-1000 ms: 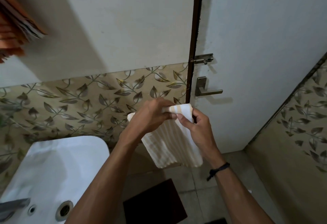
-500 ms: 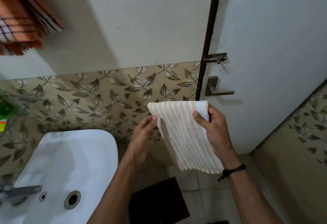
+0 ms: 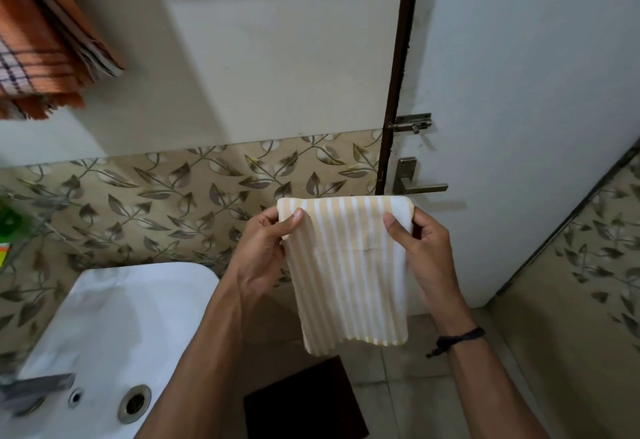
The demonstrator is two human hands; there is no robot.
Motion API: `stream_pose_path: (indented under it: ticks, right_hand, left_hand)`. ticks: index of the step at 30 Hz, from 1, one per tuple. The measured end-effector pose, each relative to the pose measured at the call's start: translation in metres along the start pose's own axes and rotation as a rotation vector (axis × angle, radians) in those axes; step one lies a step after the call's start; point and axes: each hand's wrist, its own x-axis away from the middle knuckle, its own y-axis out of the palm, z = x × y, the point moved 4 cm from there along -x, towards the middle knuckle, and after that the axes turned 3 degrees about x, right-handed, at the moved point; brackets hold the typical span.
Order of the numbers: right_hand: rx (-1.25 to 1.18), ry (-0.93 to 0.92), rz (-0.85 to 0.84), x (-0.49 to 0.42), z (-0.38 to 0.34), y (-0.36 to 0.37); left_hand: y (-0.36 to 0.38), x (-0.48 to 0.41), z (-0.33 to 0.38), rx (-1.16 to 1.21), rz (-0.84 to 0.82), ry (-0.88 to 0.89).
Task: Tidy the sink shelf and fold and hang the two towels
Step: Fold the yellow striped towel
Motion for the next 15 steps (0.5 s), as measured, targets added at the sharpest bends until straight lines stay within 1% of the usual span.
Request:
stream_pose_path:
  ticks: [3,6,9,12,15]
  right_hand:
    - [-0.037,0.101,0.037,0.000,0.007,0.000]
    - [-0.096,0.298,0.080,0.005,0.019,0.004]
    - [-0.238,0.472,0.103,0.014,0.024,0.012]
    - [-0.310,0.574,0.001,0.020,0.025,0.022]
    - [-0.352,0.564,-0.150,0.019,0.022,0.031]
  left_hand:
    - [0.006,0.005,0.006,-0.016,-0.070,0.058]
    - [0.011,0.010,0.011,-0.035,-0.106,0.067]
    - [0.008,0.012,0.012,0.012,-0.119,0.035]
    - [0.003,0.014,0.015,0.019,-0.136,0.040]
    - [-0.002,0.019,0.017,0.040,-0.140,0.057]
